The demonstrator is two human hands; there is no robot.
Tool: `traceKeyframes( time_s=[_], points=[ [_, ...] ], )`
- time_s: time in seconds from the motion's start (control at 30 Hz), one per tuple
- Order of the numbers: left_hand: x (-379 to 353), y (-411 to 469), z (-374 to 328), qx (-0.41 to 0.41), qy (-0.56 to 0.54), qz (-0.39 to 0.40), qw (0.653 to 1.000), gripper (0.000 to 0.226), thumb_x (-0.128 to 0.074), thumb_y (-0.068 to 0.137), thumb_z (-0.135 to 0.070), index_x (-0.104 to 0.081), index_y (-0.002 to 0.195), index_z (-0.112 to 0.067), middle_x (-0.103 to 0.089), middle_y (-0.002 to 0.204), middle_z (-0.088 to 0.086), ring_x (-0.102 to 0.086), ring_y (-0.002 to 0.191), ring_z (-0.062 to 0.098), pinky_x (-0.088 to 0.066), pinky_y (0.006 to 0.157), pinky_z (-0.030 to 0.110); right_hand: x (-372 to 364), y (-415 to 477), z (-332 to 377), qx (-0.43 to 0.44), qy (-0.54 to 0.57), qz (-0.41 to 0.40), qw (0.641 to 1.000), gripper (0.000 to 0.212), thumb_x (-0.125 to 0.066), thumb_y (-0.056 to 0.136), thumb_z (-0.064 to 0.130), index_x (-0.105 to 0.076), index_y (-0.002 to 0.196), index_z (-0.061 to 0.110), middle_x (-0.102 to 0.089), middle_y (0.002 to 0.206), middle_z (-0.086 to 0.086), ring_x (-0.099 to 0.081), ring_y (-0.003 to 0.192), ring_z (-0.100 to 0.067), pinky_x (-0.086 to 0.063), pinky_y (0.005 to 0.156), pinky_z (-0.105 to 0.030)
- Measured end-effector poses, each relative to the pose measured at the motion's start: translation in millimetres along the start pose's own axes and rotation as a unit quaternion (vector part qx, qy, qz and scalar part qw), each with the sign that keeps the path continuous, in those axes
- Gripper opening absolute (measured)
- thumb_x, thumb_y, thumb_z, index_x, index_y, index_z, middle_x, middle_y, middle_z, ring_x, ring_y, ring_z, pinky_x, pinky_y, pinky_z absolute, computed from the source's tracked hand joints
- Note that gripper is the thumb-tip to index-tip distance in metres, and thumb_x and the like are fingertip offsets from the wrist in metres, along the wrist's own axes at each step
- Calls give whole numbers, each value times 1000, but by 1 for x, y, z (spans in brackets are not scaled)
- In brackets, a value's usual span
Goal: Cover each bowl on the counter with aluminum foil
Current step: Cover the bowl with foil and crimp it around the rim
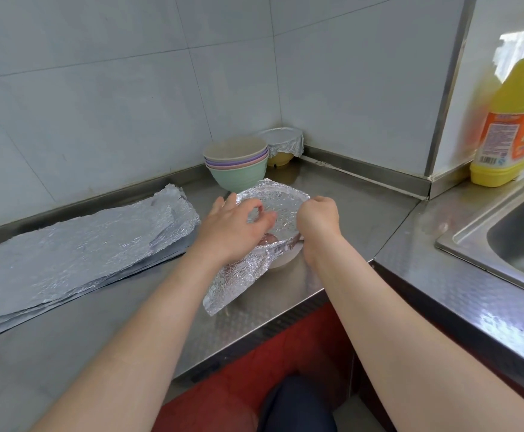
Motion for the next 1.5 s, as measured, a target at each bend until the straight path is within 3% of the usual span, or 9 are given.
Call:
traceKeyframes(
  time_s=[0.23,0.5,0.63,0.77,0.87,1.0,1.07,1.2,1.5],
  points=[
    [-2,-4,-8,19,-14,-19,1000,42,-30,94,-64,-46,126,-41,-18,159,7,-3,148,26,-14,115,46,11,-6,-11,40,-52,-33,997,33,-30,103,18,-49,126,2,-54,113,-12,-49,88,-23,-36,70,-27],
    [0,-8,-13,37,-5,-4,999,55,-28,96,-61,-36,143,-35,-9,161,11,0,148,28,-9,117,44,13,-3,-6,15,-66,-8,998,34,-34,103,18,-49,129,3,-51,95,-6,-49,84,-22,-38,72,-28],
    [0,-11,-19,31,-9,5,999,51,-26,97,-59,-42,137,-32,-11,161,10,1,148,27,-10,116,44,23,-1,-7,15,-61,3,998,44,-35,102,25,-40,141,6,-50,134,-8,-49,120,-26,-38,101,-37],
    [-2,-9,-21,19,-3,-1,1000,48,-28,97,-57,-45,133,-30,-22,157,10,-5,147,26,-14,115,45,25,0,-5,38,-84,6,996,30,-30,101,18,-54,114,5,-51,93,-7,-45,72,-15,-38,69,-28],
    [-2,-5,-17,17,-7,5,1000,52,-31,96,-58,-40,139,-30,-19,158,10,-5,148,26,-13,116,43,33,0,-1,12,-118,36,992,19,-36,98,20,-51,92,11,-47,89,-9,-44,77,-21,-47,80,-35],
    [1,-4,-18,-13,-53,-31,998,51,-40,98,-48,-39,144,-27,-19,159,4,-8,148,20,-12,117,40,48,-2,4,22,-142,43,989,28,-41,98,30,-50,115,9,-57,103,-11,-55,95,-26,-44,102,-48],
    [8,-10,-22,-61,-85,-145,984,37,-49,97,-30,-56,132,-20,-38,150,5,-25,141,20,-18,114,33,50,-3,9,65,-132,26,989,25,-41,98,24,-51,113,7,-59,111,-14,-57,104,-32,-47,97,-45],
    [12,-34,-38,-149,-103,-289,940,12,-64,87,-20,-75,92,-20,-61,102,-2,-49,102,20,-28,86,16,46,-8,14,123,-200,19,972,13,-45,88,13,-39,76,15,-33,68,0,-33,63,-21,-32,61,-30],
    [-15,-61,-80,-237,-60,-232,941,17,-68,84,-18,-74,99,-14,-61,84,2,-58,77,22,-51,66,41,66,-22,16,152,-251,8,956,25,-44,80,20,-60,68,5,-67,62,-10,-69,63,-31,-58,76,-48]
  ],
)
Point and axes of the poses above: each hand's wrist, its own y-axis towards the middle knuckle, its own x-axis out of the back of the hand, z = x × y, the point moved 4 cm from there along y, towards the middle knuckle
